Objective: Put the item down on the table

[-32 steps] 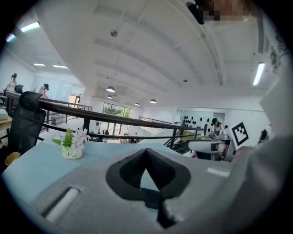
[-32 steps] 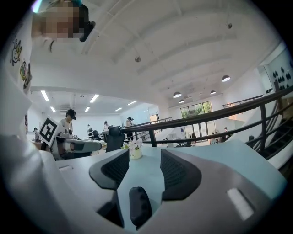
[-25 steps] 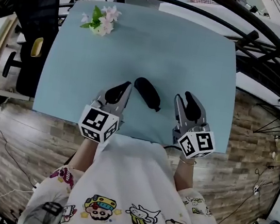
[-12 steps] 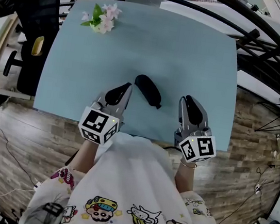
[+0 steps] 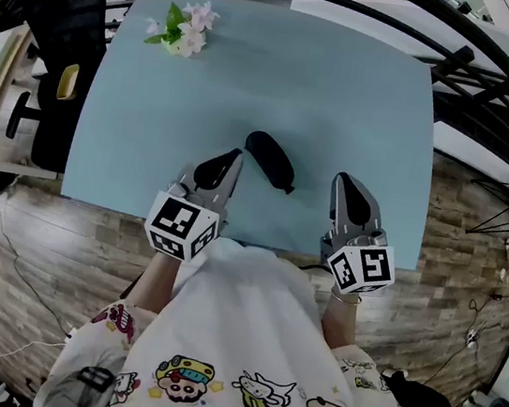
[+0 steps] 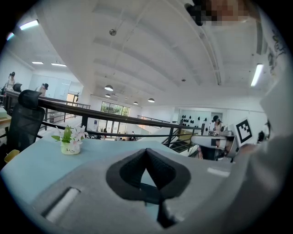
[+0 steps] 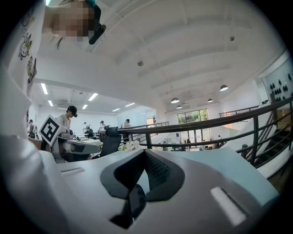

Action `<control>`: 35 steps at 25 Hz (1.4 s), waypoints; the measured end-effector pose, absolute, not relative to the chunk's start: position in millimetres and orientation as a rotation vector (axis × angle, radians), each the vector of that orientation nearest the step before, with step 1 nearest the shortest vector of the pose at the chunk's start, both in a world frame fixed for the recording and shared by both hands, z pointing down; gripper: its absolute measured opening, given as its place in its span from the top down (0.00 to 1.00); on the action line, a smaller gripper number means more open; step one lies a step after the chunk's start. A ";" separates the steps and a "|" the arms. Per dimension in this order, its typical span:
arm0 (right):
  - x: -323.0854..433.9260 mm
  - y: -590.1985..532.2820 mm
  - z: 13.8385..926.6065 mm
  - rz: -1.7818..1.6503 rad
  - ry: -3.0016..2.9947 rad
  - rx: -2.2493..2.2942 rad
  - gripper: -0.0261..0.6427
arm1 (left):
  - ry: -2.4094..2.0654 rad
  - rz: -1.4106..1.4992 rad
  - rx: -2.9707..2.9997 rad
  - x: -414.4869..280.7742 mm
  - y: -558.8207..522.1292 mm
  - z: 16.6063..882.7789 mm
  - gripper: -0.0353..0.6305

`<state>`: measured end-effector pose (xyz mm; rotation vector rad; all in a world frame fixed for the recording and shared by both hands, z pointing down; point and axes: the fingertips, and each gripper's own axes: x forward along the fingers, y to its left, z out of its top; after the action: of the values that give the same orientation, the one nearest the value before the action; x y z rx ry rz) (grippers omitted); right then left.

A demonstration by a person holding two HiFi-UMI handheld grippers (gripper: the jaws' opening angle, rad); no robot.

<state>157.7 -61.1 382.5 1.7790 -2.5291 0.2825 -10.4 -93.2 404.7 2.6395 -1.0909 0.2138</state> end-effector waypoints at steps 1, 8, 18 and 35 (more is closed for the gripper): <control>159.0 -60.9 384.0 0.285 -2.526 1.783 0.95 | -1.090 0.216 2.638 -10.3 -92.9 405.1 0.95; 160.0 -62.9 385.6 0.282 -2.514 1.779 0.95 | -1.097 0.217 2.631 -11.1 -95.3 406.0 0.95; 163.1 -67.0 383.3 0.275 -2.501 1.797 0.95 | -1.112 0.211 2.623 -14.9 -99.0 406.0 0.95; 160.2 -72.5 387.8 0.286 -2.489 1.791 0.95 | -1.123 0.213 2.617 -20.6 -104.1 408.9 0.95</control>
<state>160.2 -72.5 387.8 1.7905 -2.4895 0.2857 -20.6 -104.1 408.9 2.6167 -1.1228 0.2134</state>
